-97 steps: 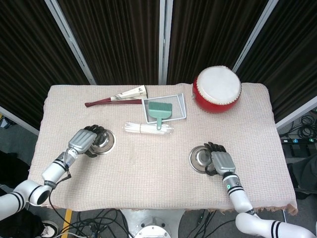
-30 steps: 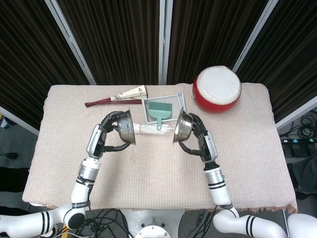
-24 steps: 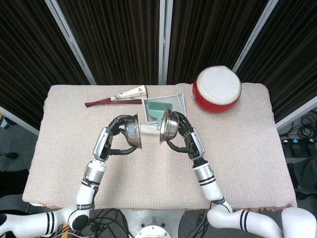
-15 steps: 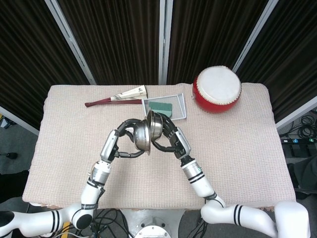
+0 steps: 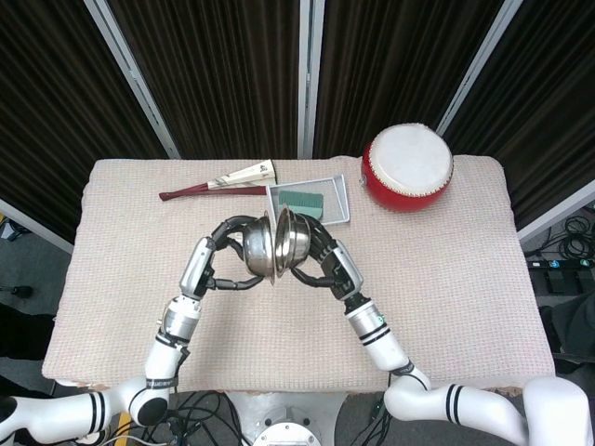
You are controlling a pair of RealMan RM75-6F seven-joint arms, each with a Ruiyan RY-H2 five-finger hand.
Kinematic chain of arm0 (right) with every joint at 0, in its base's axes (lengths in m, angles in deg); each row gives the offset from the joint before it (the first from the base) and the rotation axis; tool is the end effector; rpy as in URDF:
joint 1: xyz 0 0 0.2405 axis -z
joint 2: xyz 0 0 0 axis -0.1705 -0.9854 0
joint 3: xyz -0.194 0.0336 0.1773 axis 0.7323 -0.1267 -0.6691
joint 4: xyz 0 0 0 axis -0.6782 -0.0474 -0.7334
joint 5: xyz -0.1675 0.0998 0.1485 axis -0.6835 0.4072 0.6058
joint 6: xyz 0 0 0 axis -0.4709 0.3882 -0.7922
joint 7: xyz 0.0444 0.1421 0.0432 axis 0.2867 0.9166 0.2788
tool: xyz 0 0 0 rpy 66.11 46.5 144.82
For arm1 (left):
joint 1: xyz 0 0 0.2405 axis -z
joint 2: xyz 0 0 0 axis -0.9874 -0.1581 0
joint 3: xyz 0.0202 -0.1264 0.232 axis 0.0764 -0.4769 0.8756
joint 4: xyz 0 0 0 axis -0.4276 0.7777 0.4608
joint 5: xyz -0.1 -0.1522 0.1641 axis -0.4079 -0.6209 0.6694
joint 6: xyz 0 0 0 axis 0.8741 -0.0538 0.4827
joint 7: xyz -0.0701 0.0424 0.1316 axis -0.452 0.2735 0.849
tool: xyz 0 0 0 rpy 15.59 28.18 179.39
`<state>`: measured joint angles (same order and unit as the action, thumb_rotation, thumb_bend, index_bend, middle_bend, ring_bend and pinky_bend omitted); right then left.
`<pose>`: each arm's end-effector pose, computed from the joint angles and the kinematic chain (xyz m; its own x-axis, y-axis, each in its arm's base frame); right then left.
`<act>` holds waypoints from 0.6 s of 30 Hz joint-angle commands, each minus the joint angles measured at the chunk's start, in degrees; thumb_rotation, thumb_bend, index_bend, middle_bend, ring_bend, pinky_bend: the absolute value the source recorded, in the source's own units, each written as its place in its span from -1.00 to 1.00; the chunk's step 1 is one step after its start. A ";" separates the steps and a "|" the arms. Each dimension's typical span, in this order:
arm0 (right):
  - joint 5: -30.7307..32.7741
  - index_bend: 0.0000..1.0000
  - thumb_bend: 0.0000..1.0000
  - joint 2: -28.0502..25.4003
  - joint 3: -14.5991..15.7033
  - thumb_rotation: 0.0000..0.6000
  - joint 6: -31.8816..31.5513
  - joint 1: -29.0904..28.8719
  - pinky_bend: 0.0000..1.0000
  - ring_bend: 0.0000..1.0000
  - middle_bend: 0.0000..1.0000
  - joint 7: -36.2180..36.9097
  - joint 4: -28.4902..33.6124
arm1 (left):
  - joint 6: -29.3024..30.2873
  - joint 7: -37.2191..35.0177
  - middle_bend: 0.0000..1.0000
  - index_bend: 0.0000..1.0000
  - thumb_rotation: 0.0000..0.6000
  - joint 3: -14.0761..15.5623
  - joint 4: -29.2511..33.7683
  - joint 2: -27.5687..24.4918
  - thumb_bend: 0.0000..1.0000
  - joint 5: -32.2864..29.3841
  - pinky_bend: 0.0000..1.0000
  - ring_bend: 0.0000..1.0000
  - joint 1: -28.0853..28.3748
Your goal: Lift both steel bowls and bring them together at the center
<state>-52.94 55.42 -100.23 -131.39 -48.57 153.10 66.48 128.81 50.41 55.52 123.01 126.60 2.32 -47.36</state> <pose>-0.0546 -0.3415 -0.0784 -0.8384 -0.5157 0.1762 -0.2427 0.0639 -0.9680 -0.0819 0.3246 -0.0263 -0.6765 0.3196 0.6635 0.5994 -0.2845 0.7482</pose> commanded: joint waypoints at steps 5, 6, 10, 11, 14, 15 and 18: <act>-0.23 -0.46 -0.37 -0.45 0.57 1.00 -1.31 0.73 -0.39 -0.47 -0.29 0.48 -0.06 | 0.58 -0.14 -0.17 -0.26 1.00 -0.13 0.65 -0.89 -0.82 -0.48 0.12 -0.14 -0.75; -0.27 -0.46 -0.37 -1.05 0.77 1.00 -1.92 1.32 -0.39 -0.47 -0.29 0.39 0.03 | 0.84 -0.40 -0.17 -0.26 1.00 -0.17 0.78 -1.35 -0.82 -0.63 0.12 -0.13 -1.12; -0.58 -0.46 -0.37 -4.86 2.60 1.00 -5.64 5.14 -0.39 -0.47 -0.29 -2.78 0.57 | 3.61 -1.89 -0.17 -0.26 1.00 0.77 0.76 -4.80 -0.82 -0.43 0.12 -0.13 -4.42; -0.94 -0.46 -0.37 -5.87 3.57 1.00 -6.36 6.02 -0.39 -0.47 -0.29 -5.09 0.27 | 3.97 -1.62 -0.17 -0.26 1.00 0.96 0.01 -5.68 -0.82 -0.84 0.12 -0.13 -5.18; -0.77 -0.46 -0.37 -9.59 6.89 1.00 -7.73 8.86 -0.39 -0.47 -0.29 -17.53 -0.74 | 2.75 2.72 -0.17 -0.26 1.00 3.09 -4.88 -9.00 -0.82 -1.38 0.12 -0.13 -6.64; -0.50 -0.46 -0.37 -10.71 8.10 1.00 -7.89 9.78 -0.39 -0.47 -0.29 -21.51 -0.70 | 1.87 4.22 -0.17 -0.26 1.00 3.95 -6.34 -10.01 -0.82 -1.24 0.12 -0.13 -6.76; 0.71 -0.46 -0.37 -15.51 12.66 1.00 -6.35 12.32 -0.39 -0.47 -0.29 -34.05 0.98 | -1.96 13.21 -0.16 -0.23 1.00 8.57 -12.70 -13.93 -0.82 0.58 0.12 -0.13 -6.90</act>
<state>-53.29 46.49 -93.83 -137.73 -40.66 135.04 66.54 130.31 55.62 59.67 116.50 116.92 1.68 -53.51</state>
